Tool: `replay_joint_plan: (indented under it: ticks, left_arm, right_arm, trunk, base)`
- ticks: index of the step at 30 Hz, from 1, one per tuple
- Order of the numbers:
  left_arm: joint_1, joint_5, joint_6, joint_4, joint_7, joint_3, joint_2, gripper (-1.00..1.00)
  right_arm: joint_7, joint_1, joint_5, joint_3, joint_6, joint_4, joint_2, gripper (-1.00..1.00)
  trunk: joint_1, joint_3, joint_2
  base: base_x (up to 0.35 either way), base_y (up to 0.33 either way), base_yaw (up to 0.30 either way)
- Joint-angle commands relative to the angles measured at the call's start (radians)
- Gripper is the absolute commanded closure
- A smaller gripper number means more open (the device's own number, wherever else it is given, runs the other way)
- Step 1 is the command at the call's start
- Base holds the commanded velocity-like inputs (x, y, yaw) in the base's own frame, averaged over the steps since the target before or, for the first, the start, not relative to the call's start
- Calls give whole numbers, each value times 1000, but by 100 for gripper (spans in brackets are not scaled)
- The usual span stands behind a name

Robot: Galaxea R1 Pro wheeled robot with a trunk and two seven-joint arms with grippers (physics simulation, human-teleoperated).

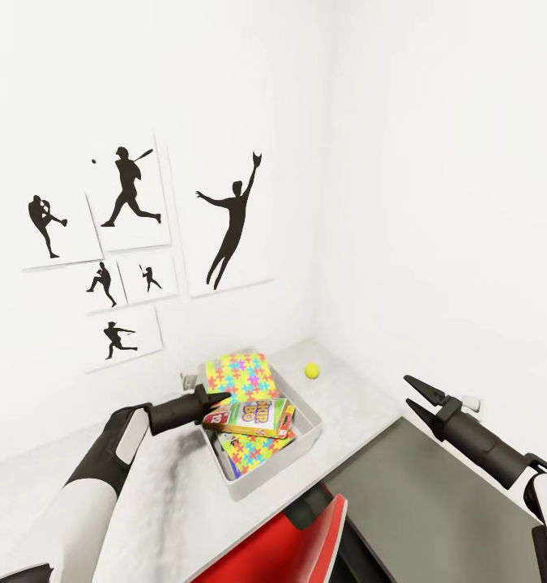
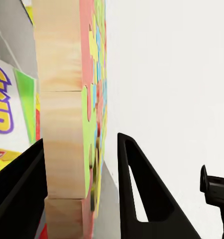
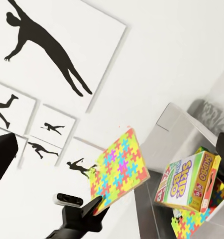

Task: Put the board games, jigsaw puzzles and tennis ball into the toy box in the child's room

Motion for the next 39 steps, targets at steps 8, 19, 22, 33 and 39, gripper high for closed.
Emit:
replay_joint_plan:
  ticks: [8,19,22,33,39]
  left_arm:
    - [-1,4,0,1,34,2,-4,100]
    - [-1,6,-1,1,35,2,-4,100]
    - [-1,5,1,1,29,2,-4,100]
    - [-1,7,4,1,6,2,-2,100]
    - [-1,15,4,1,-67,2,-1,100]
  right_arm:
    - [10,-1,8,-3,5,0,0,-100]
    - [10,-1,8,-3,5,0,0,-100]
    - [10,-1,8,-3,5,0,0,-100]
    - [11,-1,8,-3,5,0,0,-100]
    - [11,-1,8,-4,5,0,0,-100]
  trunk:
    - [0,-1,-1]
    - [0,-10,-1]
    - [0,-14,-1]
    - [0,-32,-1]
    - [0,-40,-1]
  base:
    - [0,0,0]
    - [0,0,0]
    - [0,0,0]
    - [0,0,0]
    - [0,0,0]
